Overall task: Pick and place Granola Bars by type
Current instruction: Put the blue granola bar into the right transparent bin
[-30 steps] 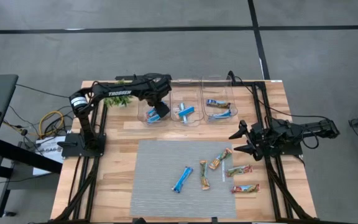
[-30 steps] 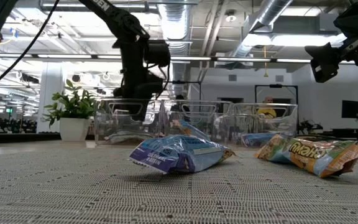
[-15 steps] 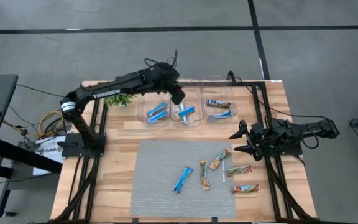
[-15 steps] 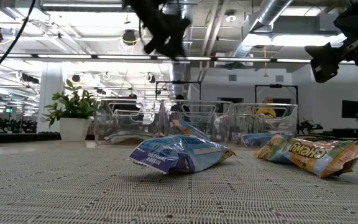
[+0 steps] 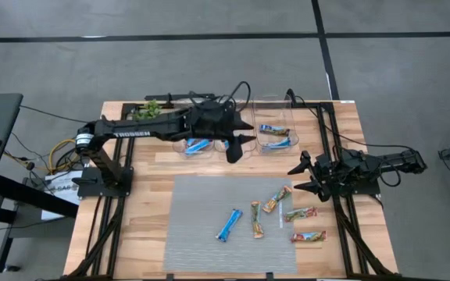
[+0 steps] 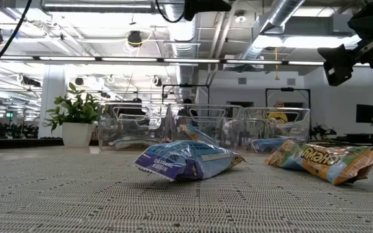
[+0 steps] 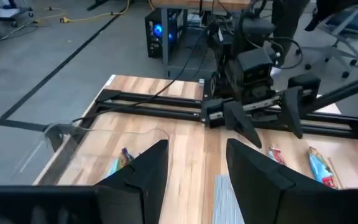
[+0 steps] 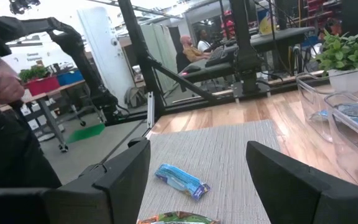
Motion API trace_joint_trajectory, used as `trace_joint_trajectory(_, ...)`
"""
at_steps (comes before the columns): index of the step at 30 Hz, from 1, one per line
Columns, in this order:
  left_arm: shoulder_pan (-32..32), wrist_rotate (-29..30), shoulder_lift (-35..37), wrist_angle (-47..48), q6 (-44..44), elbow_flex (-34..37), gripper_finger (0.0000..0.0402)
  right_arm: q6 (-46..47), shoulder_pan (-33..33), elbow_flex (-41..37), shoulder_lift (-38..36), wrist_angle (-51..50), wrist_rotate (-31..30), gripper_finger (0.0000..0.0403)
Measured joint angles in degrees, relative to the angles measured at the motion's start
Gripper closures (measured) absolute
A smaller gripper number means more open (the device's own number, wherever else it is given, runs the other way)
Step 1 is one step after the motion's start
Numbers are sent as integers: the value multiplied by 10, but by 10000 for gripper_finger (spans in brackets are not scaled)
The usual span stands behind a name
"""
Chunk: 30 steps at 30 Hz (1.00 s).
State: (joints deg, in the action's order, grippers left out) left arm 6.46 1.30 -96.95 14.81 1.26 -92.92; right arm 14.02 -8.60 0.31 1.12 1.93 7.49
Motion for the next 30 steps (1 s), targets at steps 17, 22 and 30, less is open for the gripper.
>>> trace_joint_trajectory(17,-209,19,-8,9,43,36,244,0,0,0,0,0,0,143)
trace_joint_trajectory(22,-278,63,-24,9,97,37,244,0,0,0,0,0,0,143)
trace_joint_trajectory(30,-327,113,-35,12,182,36,244,0,0,0,0,0,0,143)
